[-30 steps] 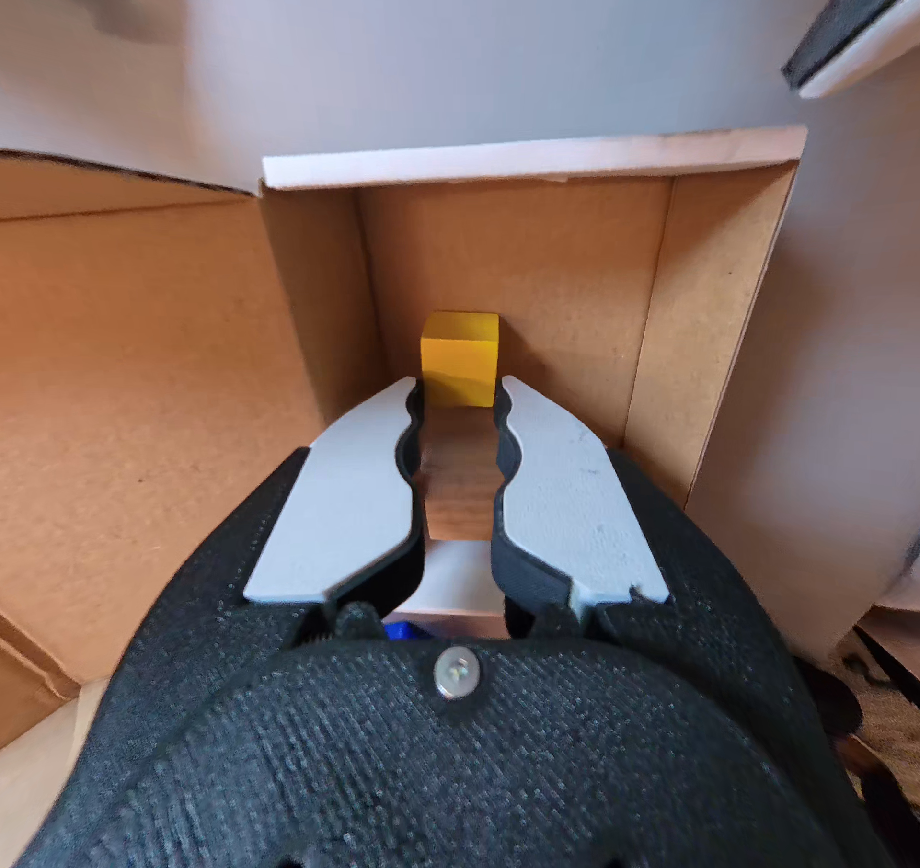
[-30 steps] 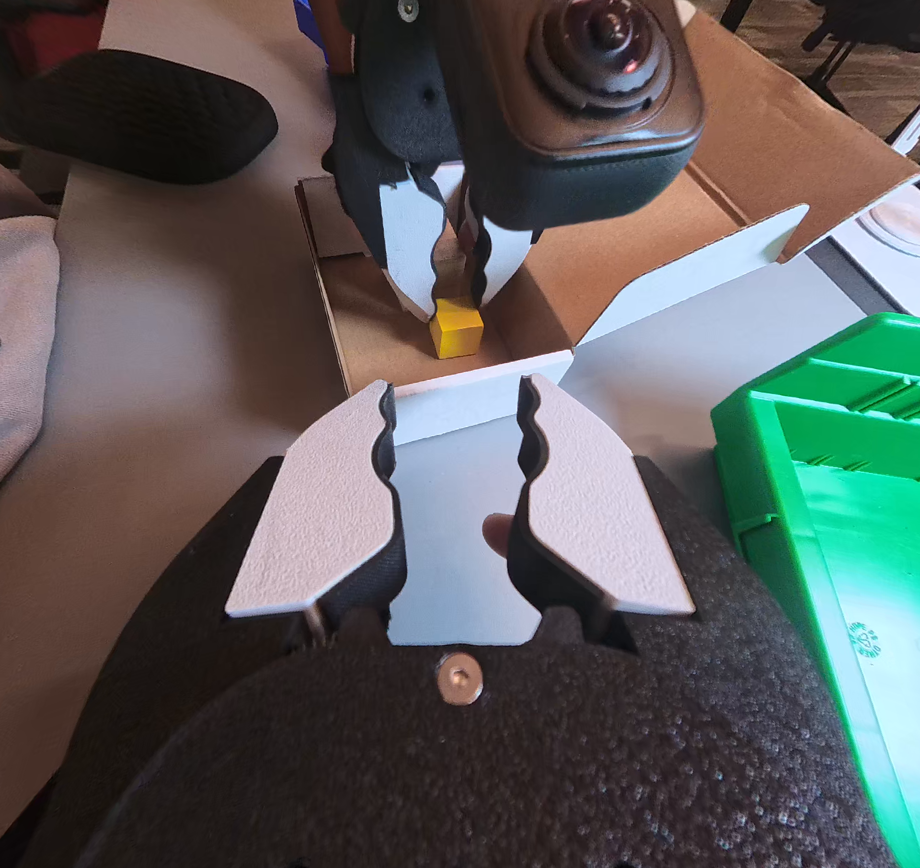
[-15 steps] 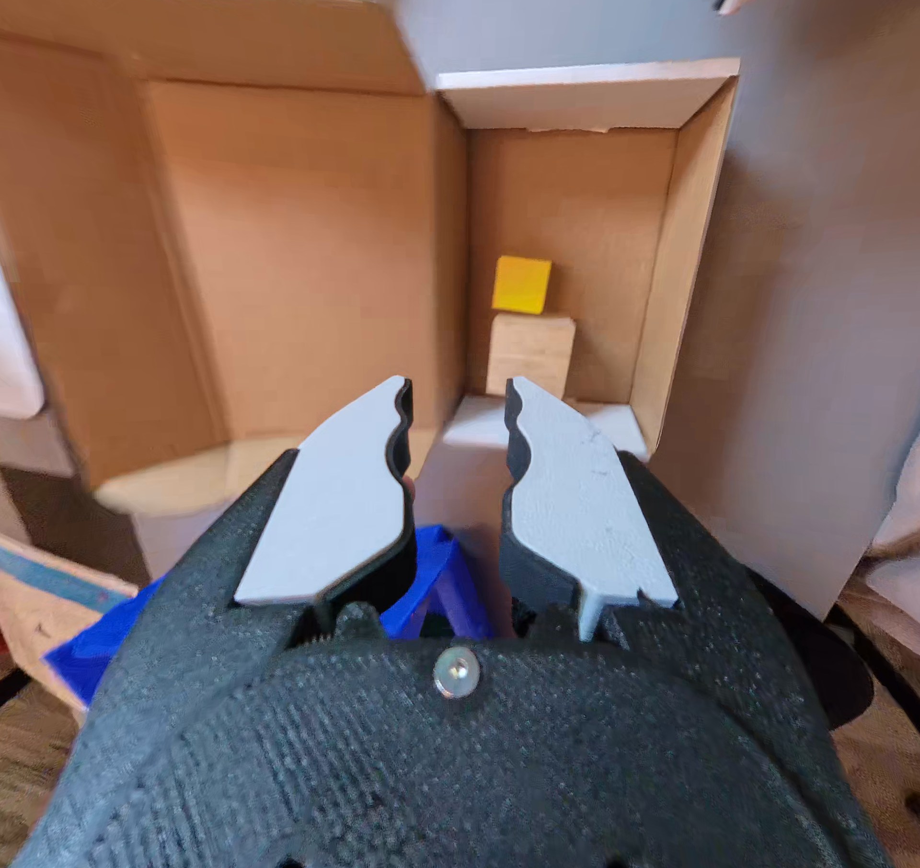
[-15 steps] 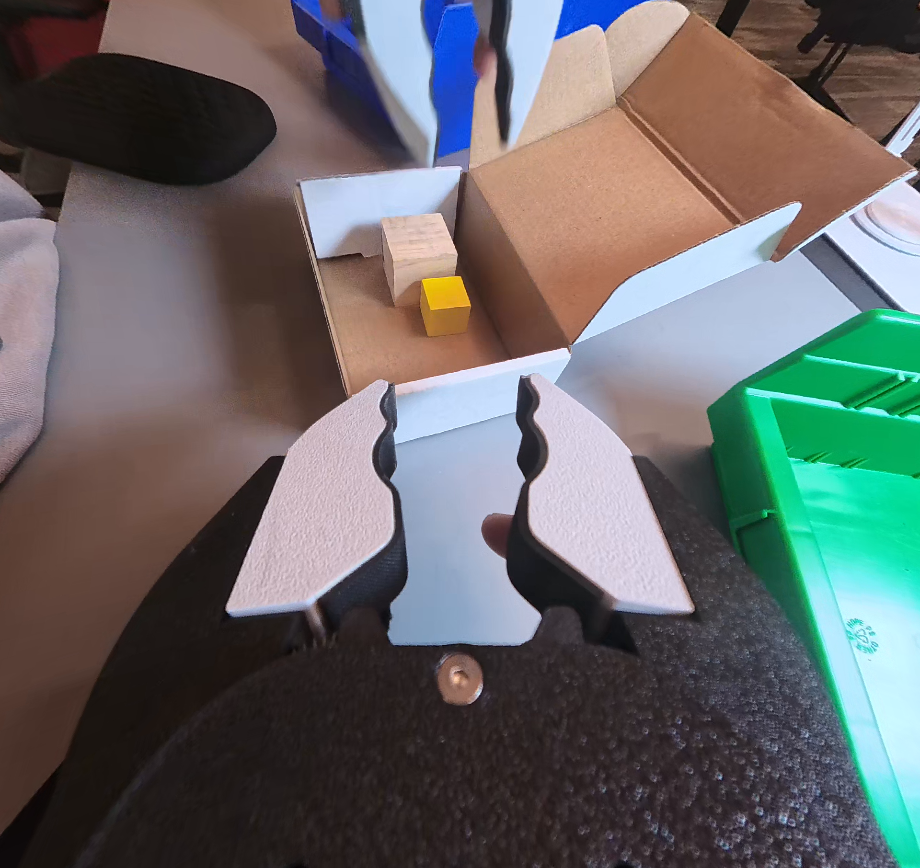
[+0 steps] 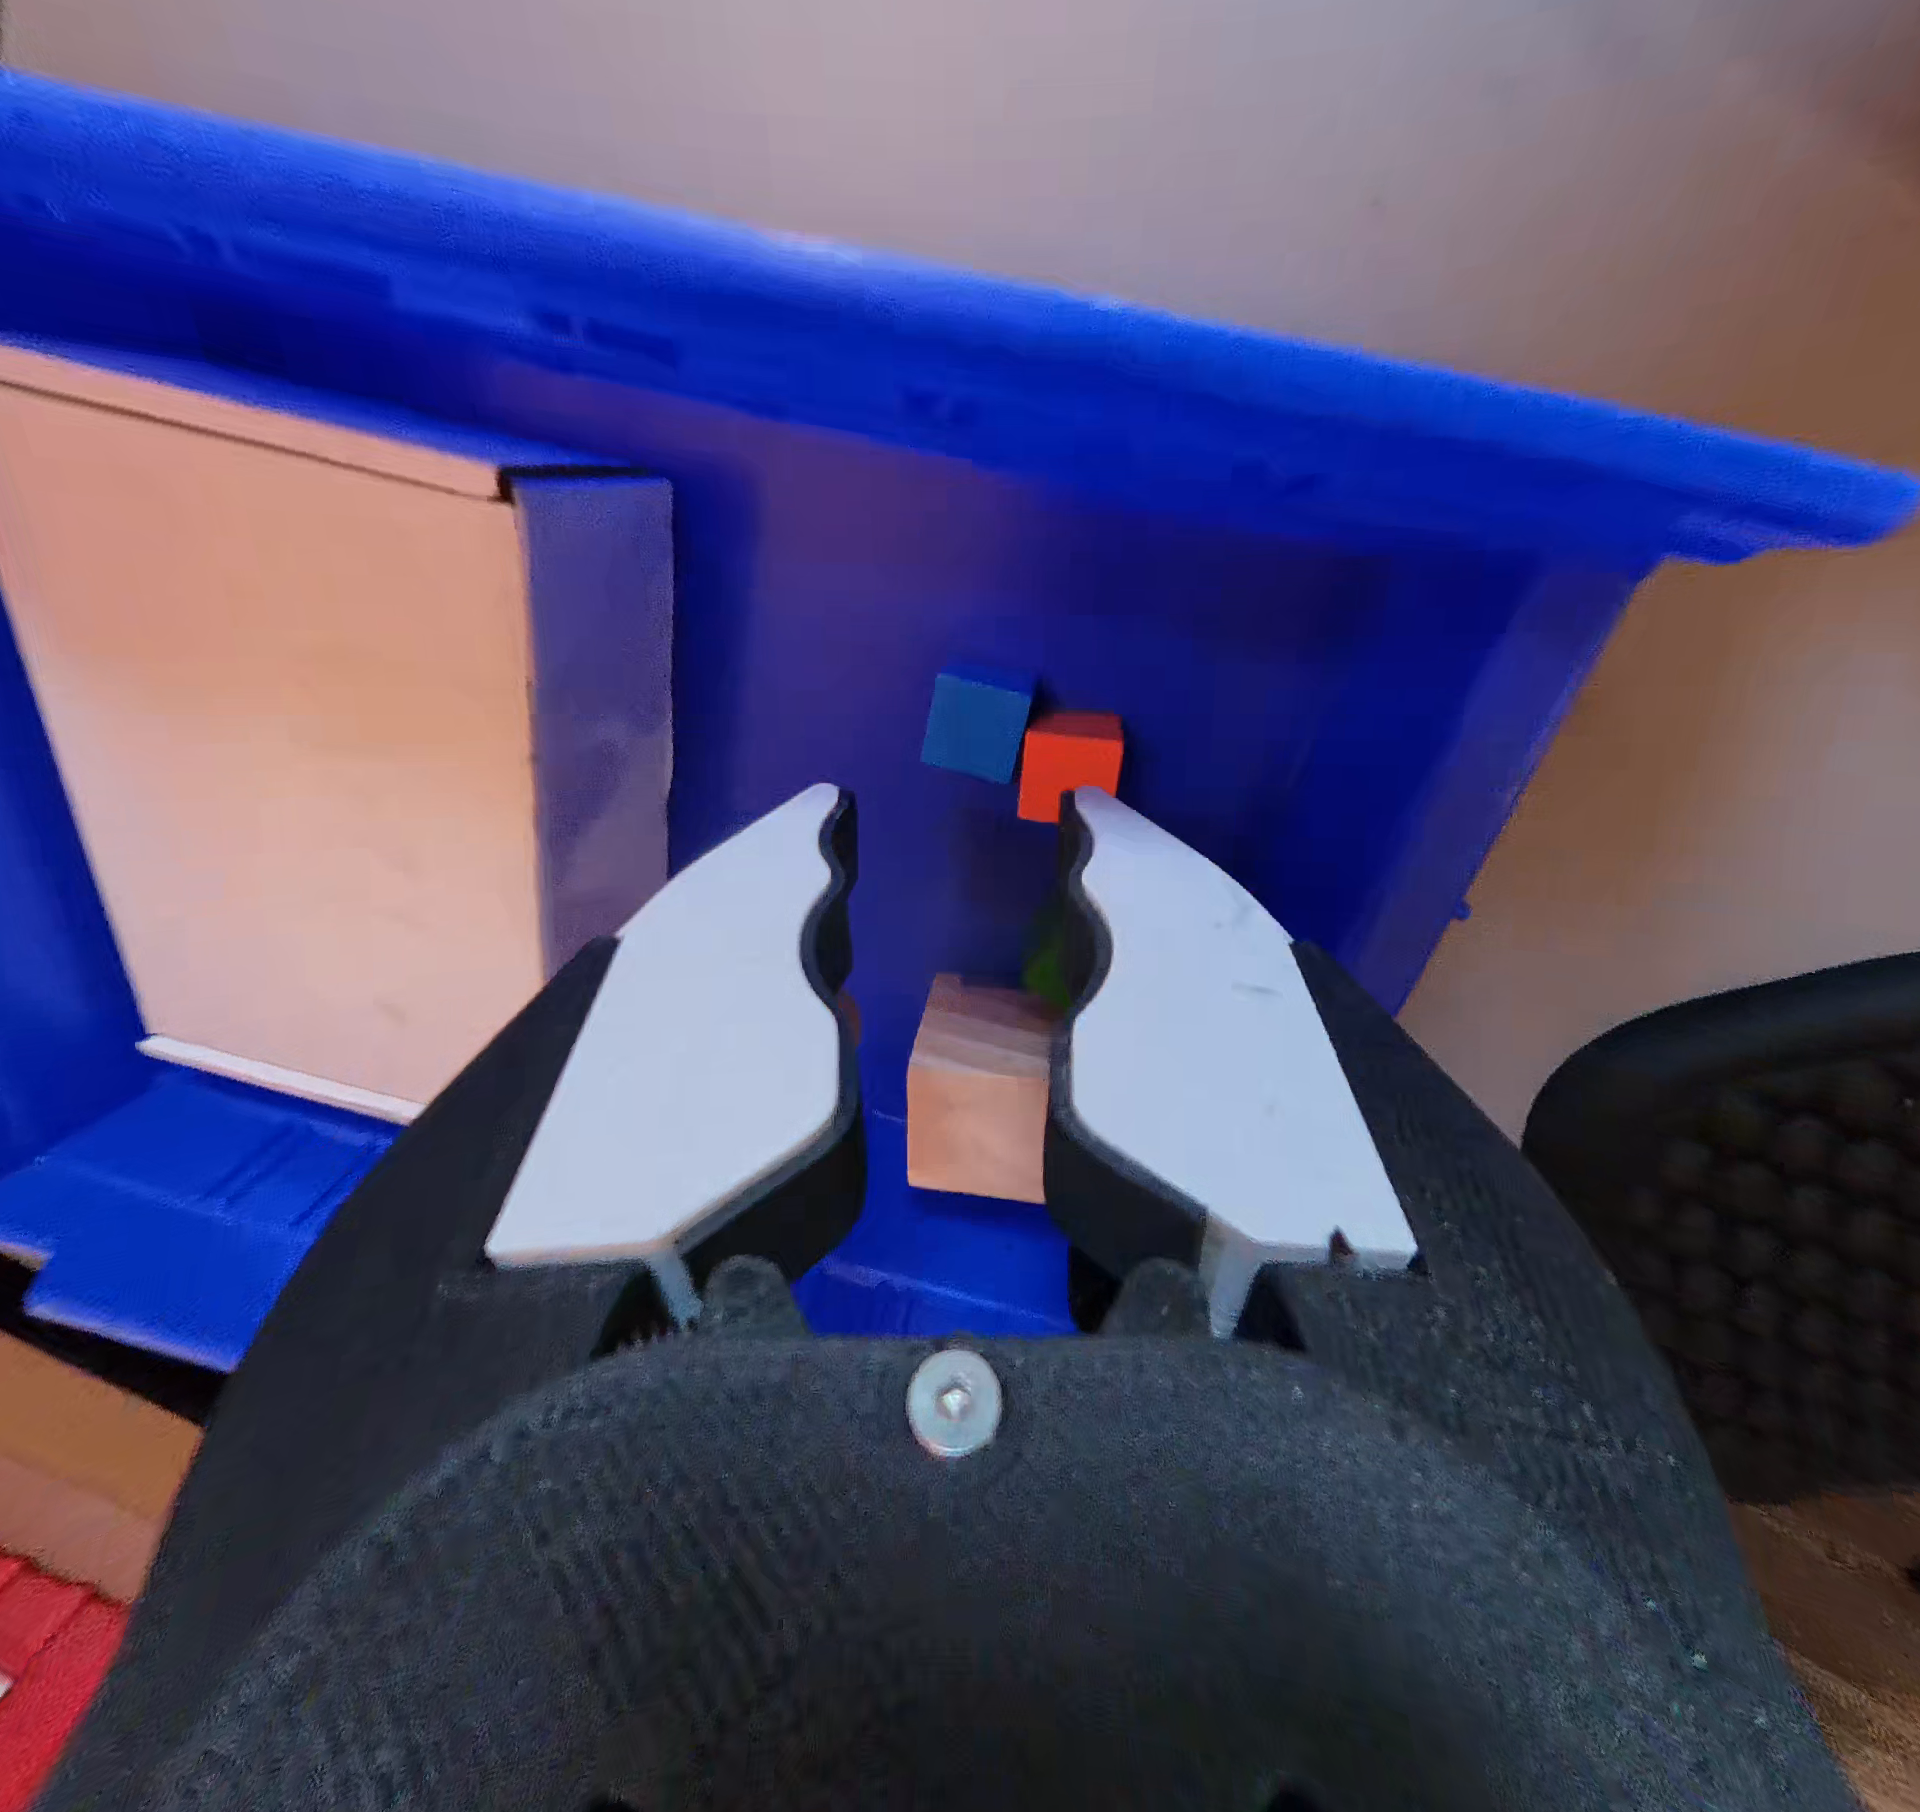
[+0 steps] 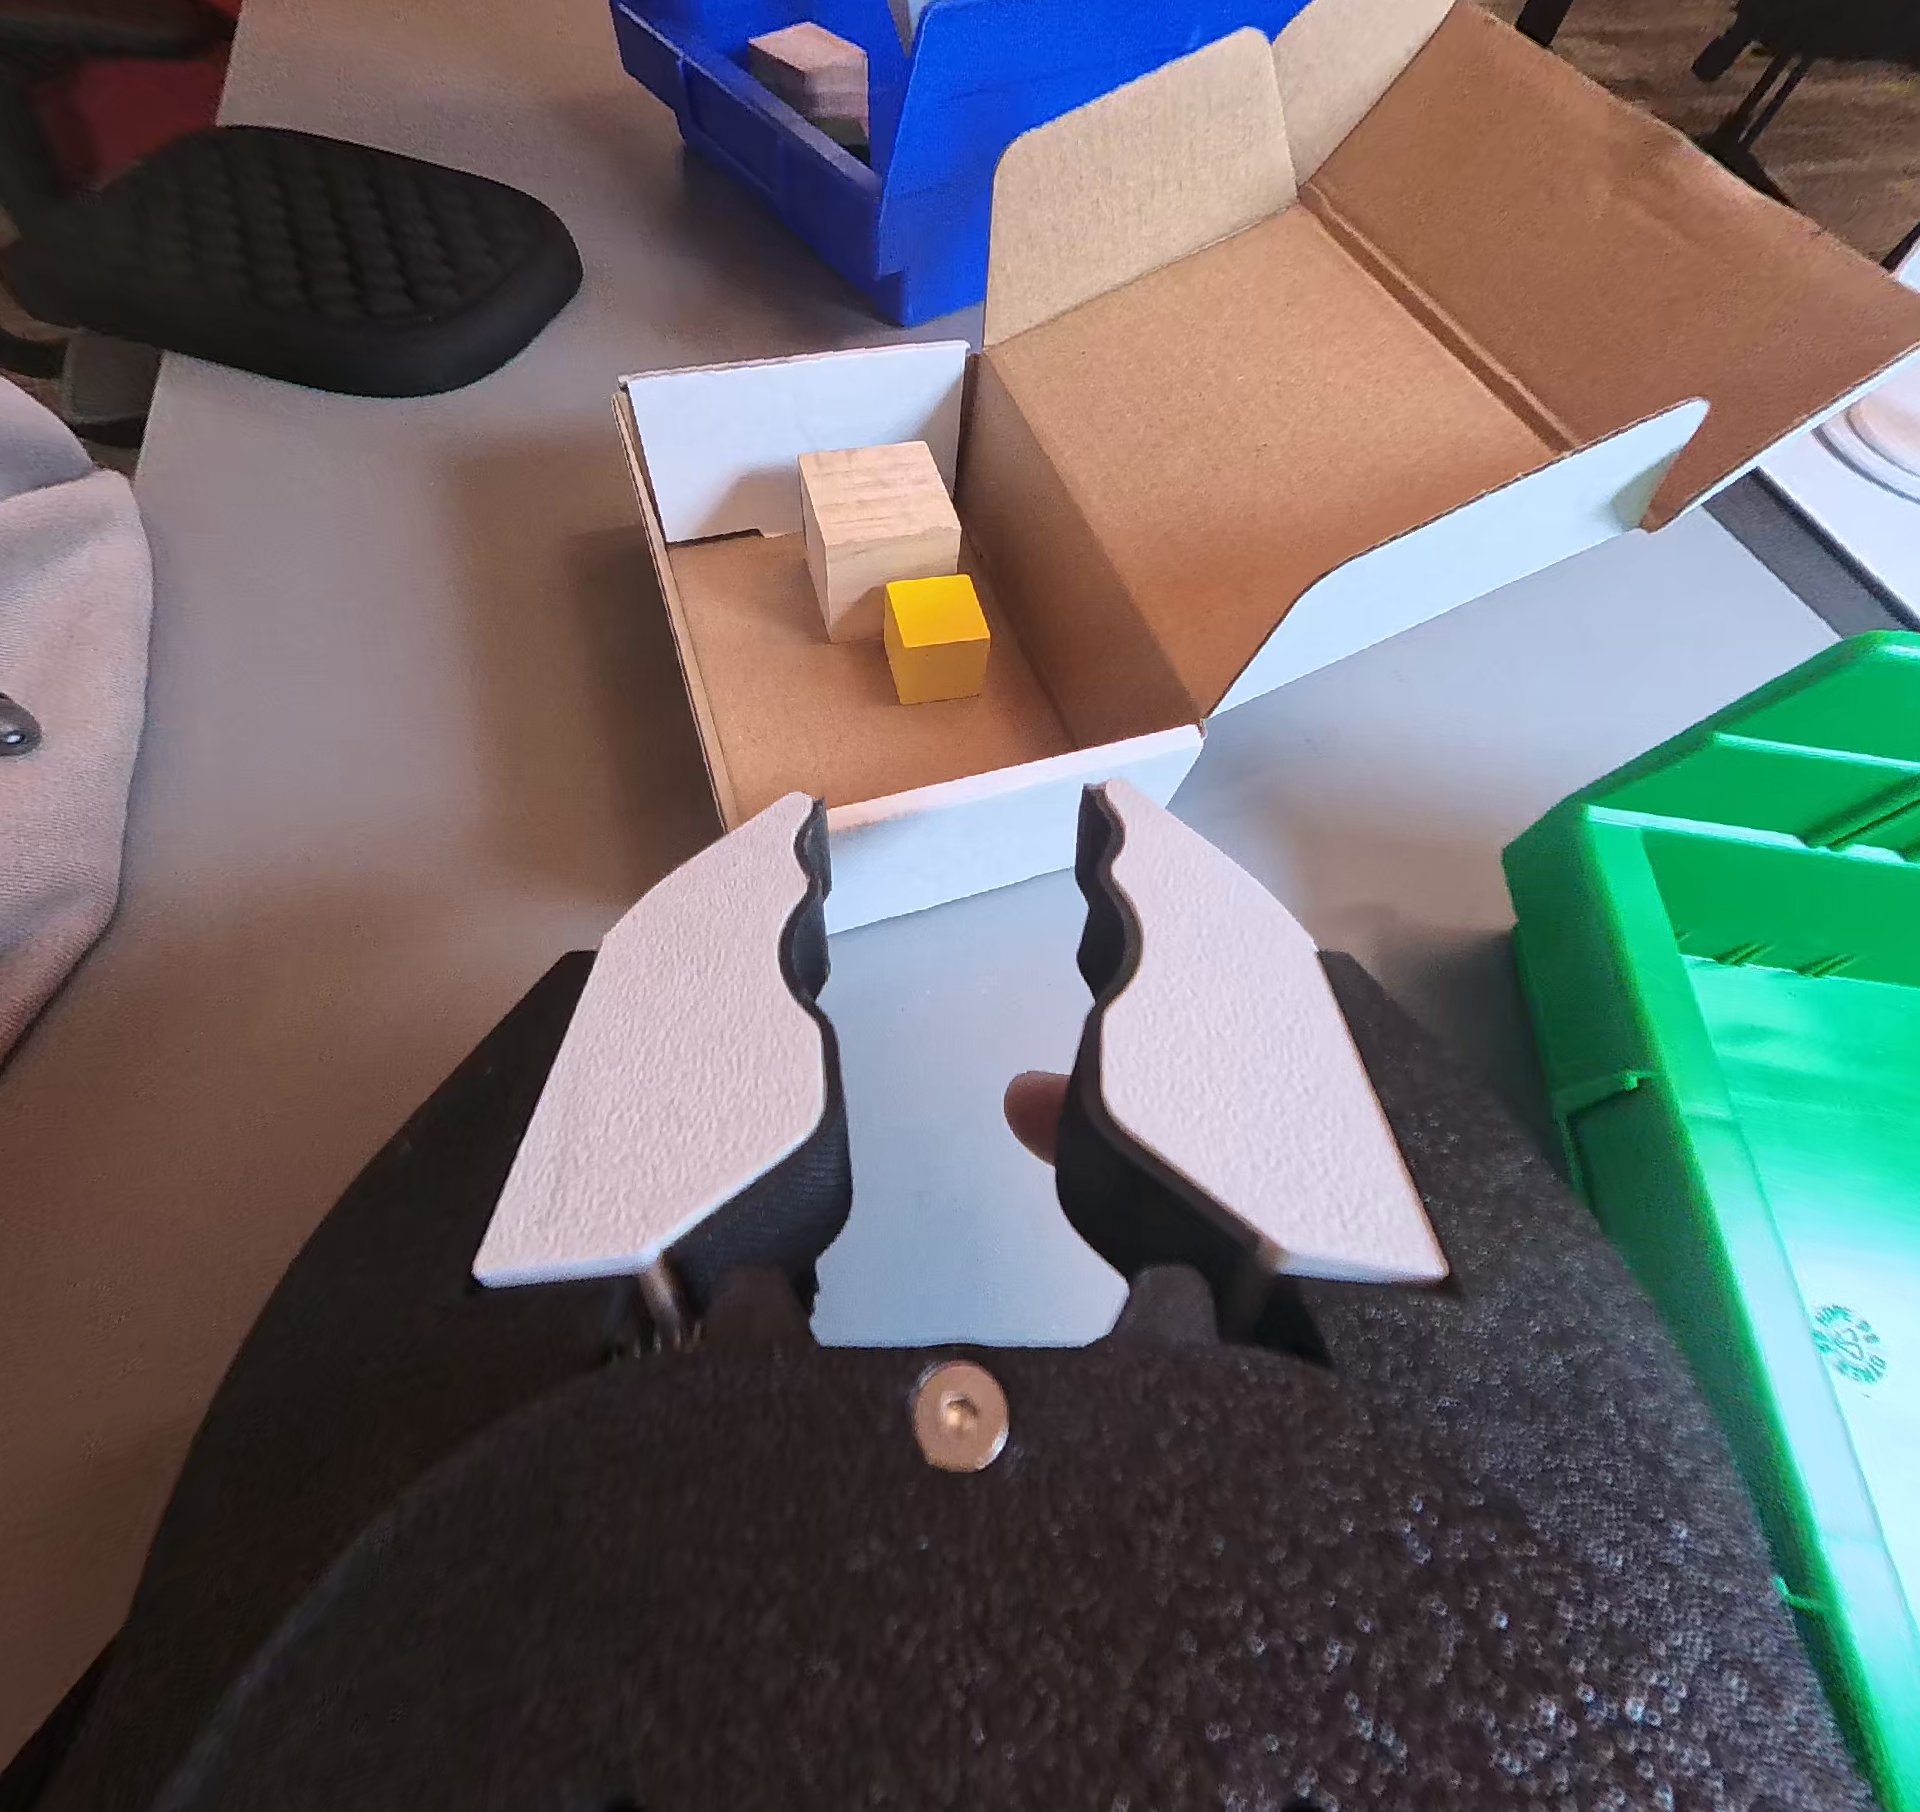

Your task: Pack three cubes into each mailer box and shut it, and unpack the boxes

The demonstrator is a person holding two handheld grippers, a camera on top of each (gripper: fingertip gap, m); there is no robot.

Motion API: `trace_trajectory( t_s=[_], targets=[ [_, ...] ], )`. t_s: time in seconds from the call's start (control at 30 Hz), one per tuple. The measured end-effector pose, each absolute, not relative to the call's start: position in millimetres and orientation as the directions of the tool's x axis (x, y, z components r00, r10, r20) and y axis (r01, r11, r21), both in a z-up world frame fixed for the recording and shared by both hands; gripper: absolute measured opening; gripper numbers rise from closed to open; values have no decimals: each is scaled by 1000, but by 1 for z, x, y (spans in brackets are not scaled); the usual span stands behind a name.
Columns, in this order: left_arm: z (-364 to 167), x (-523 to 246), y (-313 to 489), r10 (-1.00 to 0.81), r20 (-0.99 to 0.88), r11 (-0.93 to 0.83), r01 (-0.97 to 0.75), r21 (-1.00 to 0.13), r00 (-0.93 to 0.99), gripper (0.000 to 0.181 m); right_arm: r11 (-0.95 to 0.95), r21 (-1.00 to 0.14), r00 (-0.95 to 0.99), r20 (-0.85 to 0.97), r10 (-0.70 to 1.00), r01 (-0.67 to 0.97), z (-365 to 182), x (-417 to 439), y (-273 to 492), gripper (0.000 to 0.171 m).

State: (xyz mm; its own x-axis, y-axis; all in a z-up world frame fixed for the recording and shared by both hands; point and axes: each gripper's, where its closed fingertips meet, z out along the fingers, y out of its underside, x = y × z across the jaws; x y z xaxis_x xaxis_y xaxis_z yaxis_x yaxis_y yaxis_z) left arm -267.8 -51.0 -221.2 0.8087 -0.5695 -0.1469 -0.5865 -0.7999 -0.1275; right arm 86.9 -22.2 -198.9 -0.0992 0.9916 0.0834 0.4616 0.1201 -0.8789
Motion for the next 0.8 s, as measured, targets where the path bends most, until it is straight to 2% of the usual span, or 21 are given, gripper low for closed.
trace_trajectory(
  t_s=[0.33,0.47,0.7,0.8],
  targets=[
    [-248,-268,-40,-537,-53,-831,-539,-140,842,36,110,-873,-97,73,993,475,-204,87,-21,45],
    [-246,-278,-28,-513,-105,-840,-523,-143,852,30,110,-874,-96,73,993,472,-203,87,-21,45],
    [-250,-271,-38,-544,-49,-831,-546,-106,838,38,113,-874,-100,75,992,473,-203,88,-22,45],
    [-249,-279,-31,-524,-98,-838,-532,-117,846,31,115,-873,-101,76,992,474,-203,88,-22,45]
  ],
)
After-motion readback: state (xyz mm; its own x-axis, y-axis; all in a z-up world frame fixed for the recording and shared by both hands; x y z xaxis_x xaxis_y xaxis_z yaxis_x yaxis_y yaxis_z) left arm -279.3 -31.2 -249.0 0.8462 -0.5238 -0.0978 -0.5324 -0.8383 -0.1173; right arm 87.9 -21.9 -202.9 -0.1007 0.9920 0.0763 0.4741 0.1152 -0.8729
